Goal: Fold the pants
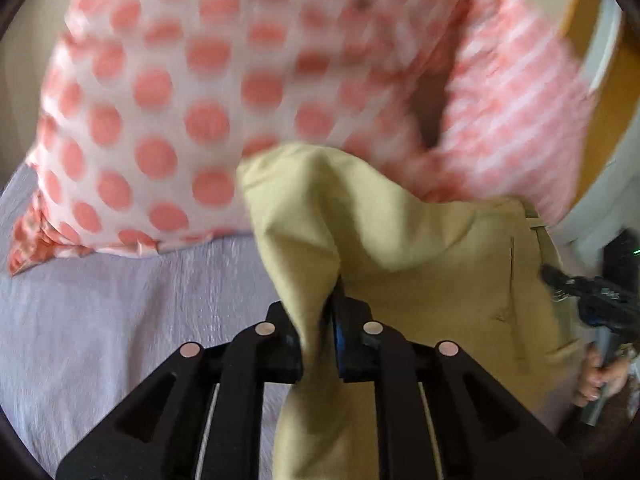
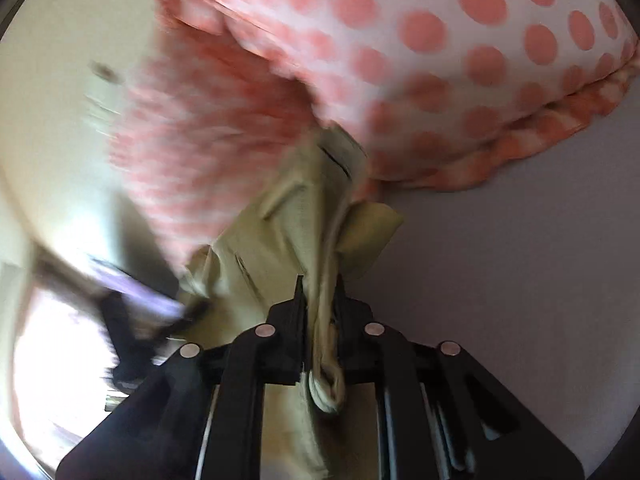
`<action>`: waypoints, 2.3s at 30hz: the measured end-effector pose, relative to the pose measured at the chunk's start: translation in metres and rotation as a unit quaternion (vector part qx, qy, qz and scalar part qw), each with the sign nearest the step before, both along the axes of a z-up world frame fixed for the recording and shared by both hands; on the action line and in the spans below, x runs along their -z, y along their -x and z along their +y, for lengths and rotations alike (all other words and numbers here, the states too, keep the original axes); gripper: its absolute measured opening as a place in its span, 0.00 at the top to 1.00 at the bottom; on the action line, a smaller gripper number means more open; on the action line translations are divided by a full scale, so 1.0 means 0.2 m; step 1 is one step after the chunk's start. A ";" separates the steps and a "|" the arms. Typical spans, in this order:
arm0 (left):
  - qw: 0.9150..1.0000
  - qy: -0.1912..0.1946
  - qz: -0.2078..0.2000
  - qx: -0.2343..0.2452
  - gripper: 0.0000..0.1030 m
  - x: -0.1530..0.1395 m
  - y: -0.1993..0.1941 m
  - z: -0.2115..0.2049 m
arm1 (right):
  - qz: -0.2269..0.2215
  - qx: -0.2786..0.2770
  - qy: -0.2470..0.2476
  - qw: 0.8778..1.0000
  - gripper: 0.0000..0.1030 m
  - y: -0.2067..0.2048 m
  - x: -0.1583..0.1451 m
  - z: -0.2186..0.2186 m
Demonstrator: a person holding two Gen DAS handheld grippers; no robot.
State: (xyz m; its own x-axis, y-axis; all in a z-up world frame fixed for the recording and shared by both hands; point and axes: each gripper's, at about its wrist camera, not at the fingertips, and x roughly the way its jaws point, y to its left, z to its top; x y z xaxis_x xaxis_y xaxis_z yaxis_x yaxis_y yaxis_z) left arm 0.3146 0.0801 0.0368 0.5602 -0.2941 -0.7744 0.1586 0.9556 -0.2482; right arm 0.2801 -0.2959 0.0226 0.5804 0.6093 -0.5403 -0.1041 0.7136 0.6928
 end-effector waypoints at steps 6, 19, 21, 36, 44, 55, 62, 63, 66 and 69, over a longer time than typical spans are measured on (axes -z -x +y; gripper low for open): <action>0.997 0.007 -0.061 -0.043 0.73 -0.11 0.26 0.14 | -0.046 0.044 0.054 0.996 0.40 0.13 -0.14 -0.11; 0.997 -0.055 -0.058 0.009 0.26 -0.11 0.62 -0.18 | -0.012 0.020 0.195 0.980 0.01 0.43 -0.17 0.22; 0.993 -0.090 -0.077 -0.003 0.07 -0.13 0.81 -0.23 | -0.043 0.026 0.249 0.967 0.01 0.61 -0.18 0.28; 0.989 -0.126 -0.031 -0.072 0.02 0.16 1.19 -0.24 | -0.007 0.032 0.361 0.932 0.01 0.98 0.12 0.61; 0.988 -0.126 -0.038 -0.077 0.02 0.16 1.21 -0.25 | -0.013 0.048 0.361 0.931 0.01 1.00 0.13 0.62; 0.989 -0.125 -0.019 -0.072 0.02 0.16 1.19 -0.23 | -0.013 0.048 0.361 0.931 0.01 1.00 0.13 0.61; 0.990 -0.126 -0.002 -0.071 0.02 0.16 1.17 -0.23 | -0.013 0.048 0.361 0.931 0.01 0.99 0.13 0.61; 0.990 -0.126 -0.001 -0.071 0.02 0.16 1.17 -0.23 | -0.013 0.048 0.361 0.931 0.01 0.99 0.13 0.61; 0.989 -0.126 0.002 -0.073 0.02 0.16 1.17 -0.23 | -0.013 0.047 0.361 0.931 0.01 0.99 0.13 0.61; 0.989 -0.126 0.003 -0.074 0.02 0.16 1.17 -0.22 | -0.013 0.047 0.361 0.931 0.01 0.99 0.13 0.61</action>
